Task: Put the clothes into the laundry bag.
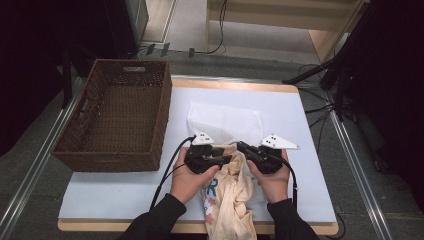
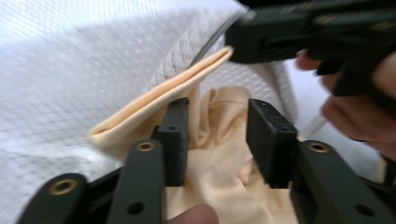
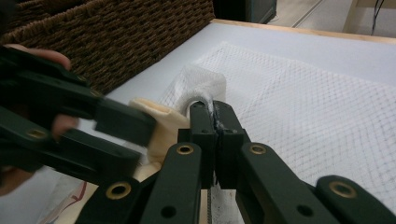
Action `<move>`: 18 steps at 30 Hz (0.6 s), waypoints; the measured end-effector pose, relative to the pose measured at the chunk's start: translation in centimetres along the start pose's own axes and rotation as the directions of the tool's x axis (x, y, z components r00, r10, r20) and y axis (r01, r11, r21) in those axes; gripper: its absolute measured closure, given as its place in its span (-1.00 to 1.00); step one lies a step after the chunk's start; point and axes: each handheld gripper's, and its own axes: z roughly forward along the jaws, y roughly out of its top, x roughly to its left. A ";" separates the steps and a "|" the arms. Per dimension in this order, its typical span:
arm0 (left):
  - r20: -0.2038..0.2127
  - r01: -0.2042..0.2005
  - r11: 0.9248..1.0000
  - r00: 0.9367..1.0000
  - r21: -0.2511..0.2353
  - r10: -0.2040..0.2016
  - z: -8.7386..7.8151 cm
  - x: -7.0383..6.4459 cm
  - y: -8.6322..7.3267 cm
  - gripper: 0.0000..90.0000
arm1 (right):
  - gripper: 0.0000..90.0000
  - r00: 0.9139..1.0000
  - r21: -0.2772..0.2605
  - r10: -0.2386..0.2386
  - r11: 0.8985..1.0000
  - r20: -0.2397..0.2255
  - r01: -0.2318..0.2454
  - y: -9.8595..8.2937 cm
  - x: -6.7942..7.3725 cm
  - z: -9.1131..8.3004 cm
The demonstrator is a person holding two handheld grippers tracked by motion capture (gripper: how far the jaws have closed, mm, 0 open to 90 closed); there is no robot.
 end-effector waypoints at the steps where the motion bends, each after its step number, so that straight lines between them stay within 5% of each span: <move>1: -0.026 -0.007 1.000 1.000 -0.010 0.006 -0.3 0.0 -0.2 0.18 | 0.98 1.000 0.001 0.002 1.000 0.000 -0.002 0.0 0.0 0.0; 6: -0.109 0.028 0.995 0.993 -0.100 -0.039 -1.4 0.7 -0.8 0.07 | 0.98 1.000 -0.001 -0.004 1.000 -0.003 0.004 0.0 0.1 0.0; 10: -0.126 0.053 0.994 0.990 -0.099 -0.066 -0.9 1.4 -0.6 0.00 | 0.98 1.000 0.005 -0.001 1.000 -0.003 0.001 0.0 0.1 0.1; 13: -0.134 0.037 0.997 0.990 -0.063 -0.045 0.0 1.2 -0.4 0.40 | 0.98 1.000 0.005 -0.006 1.000 -0.004 0.006 -0.1 0.1 0.2; 14: -0.112 0.034 0.998 0.993 -0.055 -0.040 0.1 0.9 -0.4 0.72 | 0.98 1.000 0.008 -0.004 1.000 -0.005 0.004 -0.1 0.1 0.2; 18: -0.012 -0.065 0.998 0.998 0.005 0.065 1.1 -1.3 -0.9 0.87 | 0.98 1.000 0.005 0.002 1.000 -0.002 -0.002 -0.1 0.0 0.2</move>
